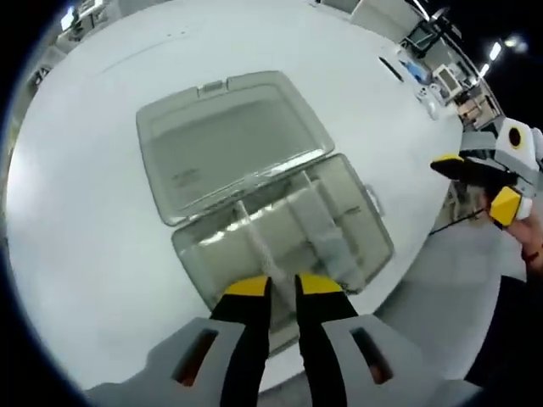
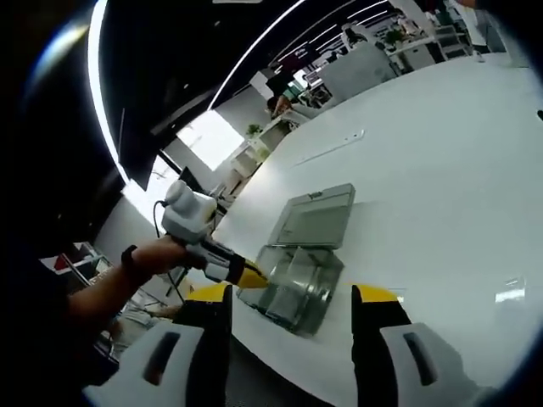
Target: Insert the divider into the dual guide fixture by aligning both edges with the guide slots and pushing it downward to the bottom, including one-sided entry, uneven engagement, binding, and posture correction.
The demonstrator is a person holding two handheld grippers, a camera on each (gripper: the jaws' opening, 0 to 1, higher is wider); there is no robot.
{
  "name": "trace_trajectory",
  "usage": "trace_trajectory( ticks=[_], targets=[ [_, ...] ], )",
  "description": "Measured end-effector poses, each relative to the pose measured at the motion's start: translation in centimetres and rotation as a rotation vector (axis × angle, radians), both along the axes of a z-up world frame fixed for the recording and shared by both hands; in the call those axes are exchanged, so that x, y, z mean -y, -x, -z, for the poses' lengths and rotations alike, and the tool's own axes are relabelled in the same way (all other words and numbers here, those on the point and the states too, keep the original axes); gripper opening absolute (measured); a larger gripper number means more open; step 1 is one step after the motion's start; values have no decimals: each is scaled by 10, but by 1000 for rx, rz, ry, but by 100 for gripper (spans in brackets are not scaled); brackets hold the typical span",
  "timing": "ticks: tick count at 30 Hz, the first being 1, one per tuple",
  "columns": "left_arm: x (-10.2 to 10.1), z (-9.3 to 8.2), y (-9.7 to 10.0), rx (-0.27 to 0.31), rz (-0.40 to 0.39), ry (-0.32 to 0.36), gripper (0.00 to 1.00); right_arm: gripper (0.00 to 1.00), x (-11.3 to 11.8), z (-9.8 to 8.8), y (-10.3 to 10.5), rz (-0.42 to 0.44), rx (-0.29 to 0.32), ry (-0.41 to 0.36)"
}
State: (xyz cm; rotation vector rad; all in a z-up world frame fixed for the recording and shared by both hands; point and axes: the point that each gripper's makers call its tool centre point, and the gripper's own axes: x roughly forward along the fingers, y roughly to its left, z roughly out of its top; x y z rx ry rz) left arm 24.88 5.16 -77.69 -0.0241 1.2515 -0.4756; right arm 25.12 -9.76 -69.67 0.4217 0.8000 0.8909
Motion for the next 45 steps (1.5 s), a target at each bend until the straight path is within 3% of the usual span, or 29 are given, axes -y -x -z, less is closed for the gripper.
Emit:
trace_trajectory(
  ticks=[15,18,20,25,33,36,45],
  targets=[
    [6,-25,4,165,-31,54,26,54,11,0,12,7,13,31],
    [14,-31,7,168,-31,100,28,54,16,4,14,-1,3,53],
    [20,-40,0,220,-57,135,29,53,20,6,12,5,-1,58],
    [27,-54,-5,273,-61,178,32,53,25,6,10,12,7,72],
    [37,-65,-4,335,-28,211,38,53,39,14,11,41,-11,92],
    [41,-66,-1,327,-24,224,39,53,46,16,10,54,-3,114],
    [67,-59,8,384,95,189,49,53,75,26,9,119,-11,158]
  ],
)
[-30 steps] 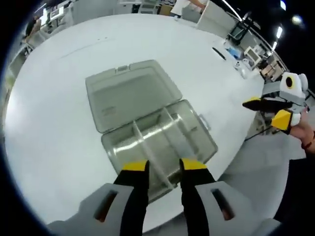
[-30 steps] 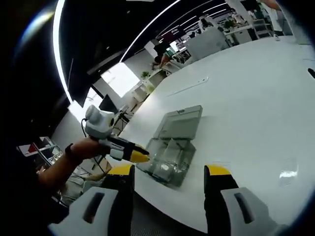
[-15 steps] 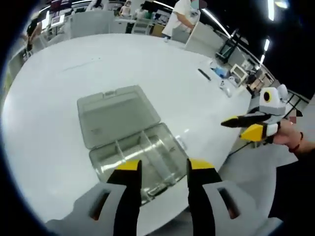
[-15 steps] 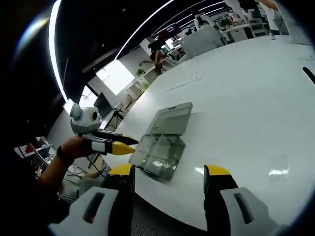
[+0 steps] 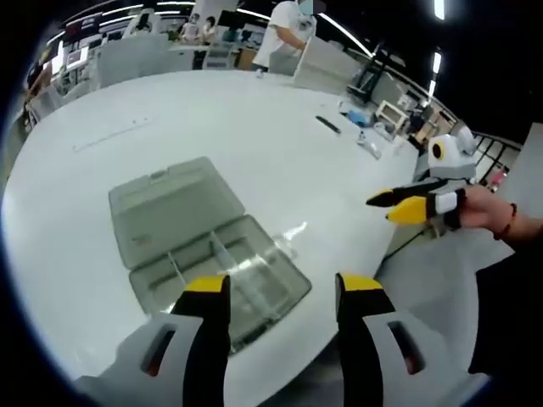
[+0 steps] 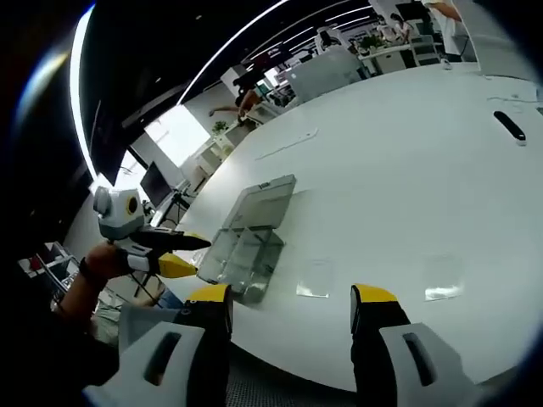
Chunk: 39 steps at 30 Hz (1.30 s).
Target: Insert the divider into the dual guide fixture by aligning both edges with the guide slots and pushing it downward to the bottom, including one-sided entry, uneven engagement, binding, and posture correction.
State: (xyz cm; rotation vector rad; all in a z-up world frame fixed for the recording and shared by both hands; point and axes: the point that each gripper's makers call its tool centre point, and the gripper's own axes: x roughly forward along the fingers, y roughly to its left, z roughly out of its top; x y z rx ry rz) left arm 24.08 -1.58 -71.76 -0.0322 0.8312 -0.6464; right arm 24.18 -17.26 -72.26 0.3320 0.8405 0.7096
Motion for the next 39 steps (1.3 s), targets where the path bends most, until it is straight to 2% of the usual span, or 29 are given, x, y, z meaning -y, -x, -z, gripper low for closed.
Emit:
trace_trajectory(
  ticks=[3,6,7,8,10,14,19,20,21,24,29,33,39],
  targets=[
    [11,-1,3,7,17,21,53,53,3,1,1,9,3,14],
    [25,-3,5,50,55,27,56,53,8,2,0,29,9,25],
    [27,-3,5,66,77,12,56,53,9,2,-1,35,11,27],
    [30,-3,4,110,102,-19,55,53,10,4,-2,39,13,28],
    [36,-3,9,111,130,-34,57,53,9,6,0,29,-1,29],
    [46,-5,12,106,117,15,58,53,9,5,-1,34,8,30],
    [55,-5,16,130,153,5,60,53,9,4,-2,32,11,31],
    [56,-7,16,139,153,7,60,53,9,4,-2,35,11,33],
    [57,-12,13,185,151,9,60,53,9,4,-2,40,14,33],
    [58,-16,13,210,147,14,61,53,10,6,-1,32,12,45],
    [63,-15,14,215,159,41,64,56,14,9,-2,23,17,75],
    [67,-13,17,211,177,29,64,56,23,11,-7,7,16,110],
    [74,-9,22,204,199,37,68,56,36,8,-19,62,14,90]
  ],
)
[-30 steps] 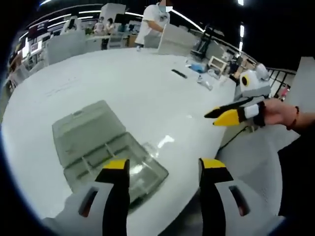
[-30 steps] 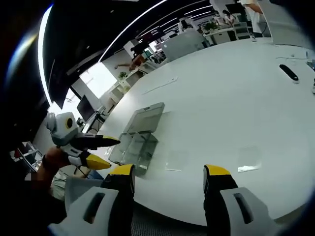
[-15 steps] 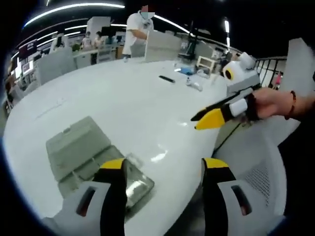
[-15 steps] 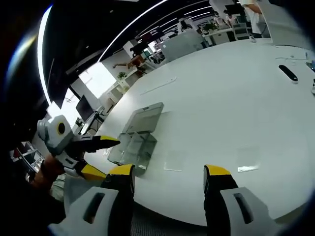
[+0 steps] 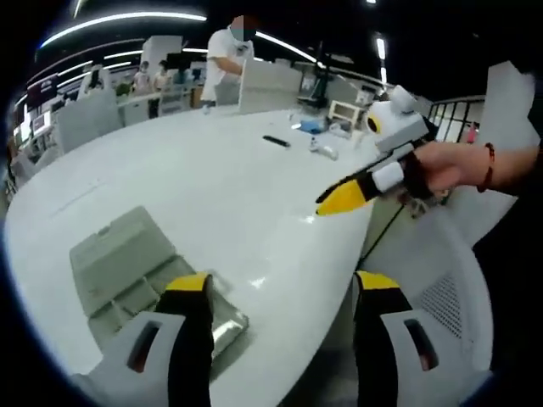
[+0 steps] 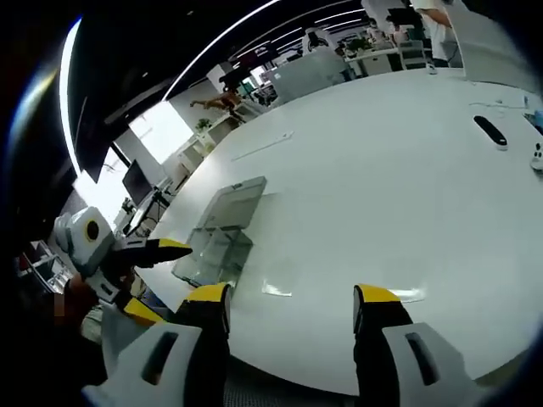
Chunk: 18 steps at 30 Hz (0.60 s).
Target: Insert the divider into the dual guide fixture by aligning both edges with the guide slots and pushing it downward to the bottom, including one-sided entry, uneven engagement, binding, and posture correction.
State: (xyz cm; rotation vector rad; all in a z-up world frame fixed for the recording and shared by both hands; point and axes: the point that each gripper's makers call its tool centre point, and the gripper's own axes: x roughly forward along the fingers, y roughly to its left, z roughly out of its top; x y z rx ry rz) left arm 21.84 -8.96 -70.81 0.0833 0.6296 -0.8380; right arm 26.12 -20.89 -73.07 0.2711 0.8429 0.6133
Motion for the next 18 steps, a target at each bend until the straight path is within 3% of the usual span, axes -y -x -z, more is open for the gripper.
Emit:
trace_trajectory(
  ticks=[5,8,14,18],
  targets=[
    [6,-2,-1,16,10,9,71,56,5,2,-5,9,4,27],
    [11,-1,1,-3,32,14,75,56,8,4,-6,20,5,33],
    [14,-12,-2,41,29,45,80,56,21,16,-8,18,1,114],
    [14,-9,-1,50,32,37,82,56,30,24,-13,25,-3,160]
  ],
)
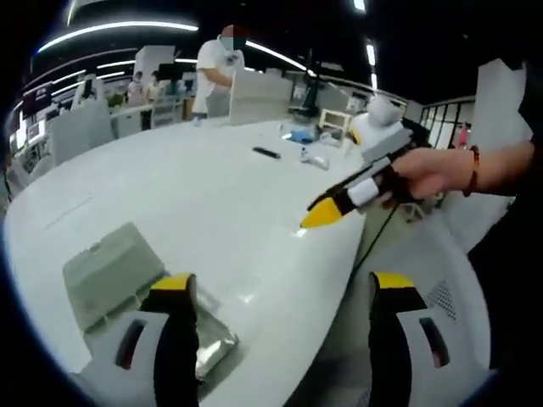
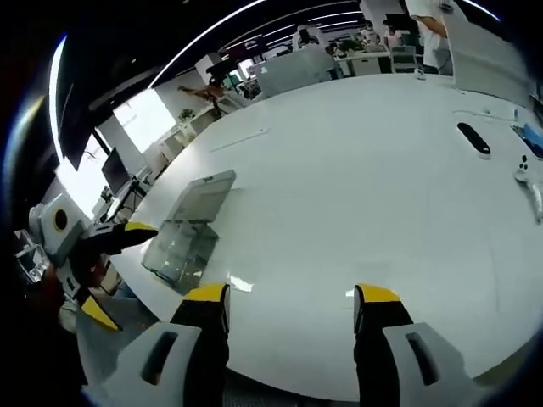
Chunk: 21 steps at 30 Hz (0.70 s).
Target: Insert the divider into the dual guide fixture by aligning both edges with the guide slots and pushing it downward to the bottom, including one-sided entry, uneven engagement, binding, and posture correction.
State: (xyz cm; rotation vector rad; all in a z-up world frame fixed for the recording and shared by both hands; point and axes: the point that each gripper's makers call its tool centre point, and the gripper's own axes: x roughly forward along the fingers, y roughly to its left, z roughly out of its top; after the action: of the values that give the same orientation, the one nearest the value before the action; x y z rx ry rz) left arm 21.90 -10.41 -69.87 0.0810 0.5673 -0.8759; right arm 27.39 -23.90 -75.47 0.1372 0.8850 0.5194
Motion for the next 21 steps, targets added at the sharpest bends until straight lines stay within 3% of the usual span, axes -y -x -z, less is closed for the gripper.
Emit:
trace_trajectory(
  ticks=[9,13,17,21],
  targets=[
    [-2,11,6,-36,9,-27,83,55,16,17,-4,6,-15,82],
    [-4,9,6,-24,9,-26,83,54,21,23,-8,1,-28,118],
    [-4,11,7,-31,4,-24,83,53,22,28,-12,-5,-75,149],
    [-5,13,10,-42,11,-25,82,55,21,32,-19,-28,-82,190]
  ],
)
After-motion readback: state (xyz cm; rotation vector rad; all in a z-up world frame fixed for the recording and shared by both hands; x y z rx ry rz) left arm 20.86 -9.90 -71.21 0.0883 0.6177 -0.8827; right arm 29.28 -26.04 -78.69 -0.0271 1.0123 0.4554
